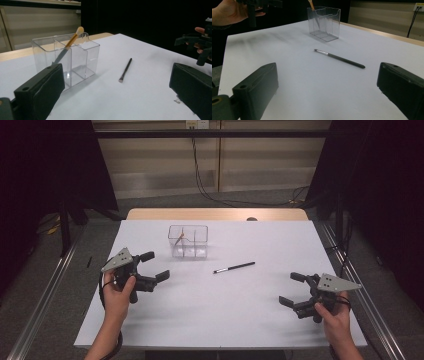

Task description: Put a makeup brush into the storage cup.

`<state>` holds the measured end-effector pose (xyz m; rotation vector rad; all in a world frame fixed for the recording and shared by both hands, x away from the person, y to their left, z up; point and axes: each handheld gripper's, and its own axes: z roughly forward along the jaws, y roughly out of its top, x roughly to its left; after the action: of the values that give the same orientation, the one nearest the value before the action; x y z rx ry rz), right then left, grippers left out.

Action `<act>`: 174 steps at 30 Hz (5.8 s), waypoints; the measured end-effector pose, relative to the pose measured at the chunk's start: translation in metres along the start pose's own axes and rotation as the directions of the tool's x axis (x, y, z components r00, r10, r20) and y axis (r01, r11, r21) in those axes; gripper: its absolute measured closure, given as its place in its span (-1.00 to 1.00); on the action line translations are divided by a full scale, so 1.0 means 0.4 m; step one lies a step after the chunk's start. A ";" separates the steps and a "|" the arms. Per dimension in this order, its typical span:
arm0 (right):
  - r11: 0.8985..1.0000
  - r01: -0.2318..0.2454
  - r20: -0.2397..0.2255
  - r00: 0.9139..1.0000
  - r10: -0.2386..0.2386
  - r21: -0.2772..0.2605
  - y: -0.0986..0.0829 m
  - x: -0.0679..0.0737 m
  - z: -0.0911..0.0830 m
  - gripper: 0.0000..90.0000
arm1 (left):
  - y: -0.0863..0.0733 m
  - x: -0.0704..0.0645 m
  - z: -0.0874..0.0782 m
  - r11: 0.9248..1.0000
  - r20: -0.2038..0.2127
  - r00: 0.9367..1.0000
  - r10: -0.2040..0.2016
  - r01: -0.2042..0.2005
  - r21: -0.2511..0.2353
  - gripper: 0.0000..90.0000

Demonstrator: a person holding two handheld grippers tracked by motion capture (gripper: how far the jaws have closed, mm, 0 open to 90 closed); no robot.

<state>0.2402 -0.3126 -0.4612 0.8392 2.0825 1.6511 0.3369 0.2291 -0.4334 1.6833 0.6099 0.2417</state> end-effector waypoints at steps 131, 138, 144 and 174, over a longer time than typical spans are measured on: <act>1.000 -0.006 0.025 1.000 0.005 0.028 0.084 -0.085 0.248 -0.94 | -0.054 -0.051 -0.118 0.998 -0.019 0.998 0.052 -0.052 0.021 -1.00; 0.999 -0.008 0.026 1.000 0.007 0.034 0.092 -0.097 0.269 -0.94 | -0.054 -0.049 -0.119 0.998 -0.016 0.999 0.052 -0.051 0.020 -1.00; 0.999 -0.012 0.028 1.000 0.011 0.031 0.098 -0.109 0.285 -0.94 | -0.054 -0.048 -0.118 0.999 -0.016 0.999 0.050 -0.050 0.020 -1.00; 0.997 -0.060 0.044 0.997 0.057 0.057 0.095 -0.159 0.361 -0.94 | -0.056 -0.053 -0.114 0.998 -0.002 0.998 0.060 -0.060 0.023 -1.00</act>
<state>0.3847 -0.2390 -0.4672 0.9545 2.1053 1.5942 0.2914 0.2588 -0.4416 1.7254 0.5671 0.2809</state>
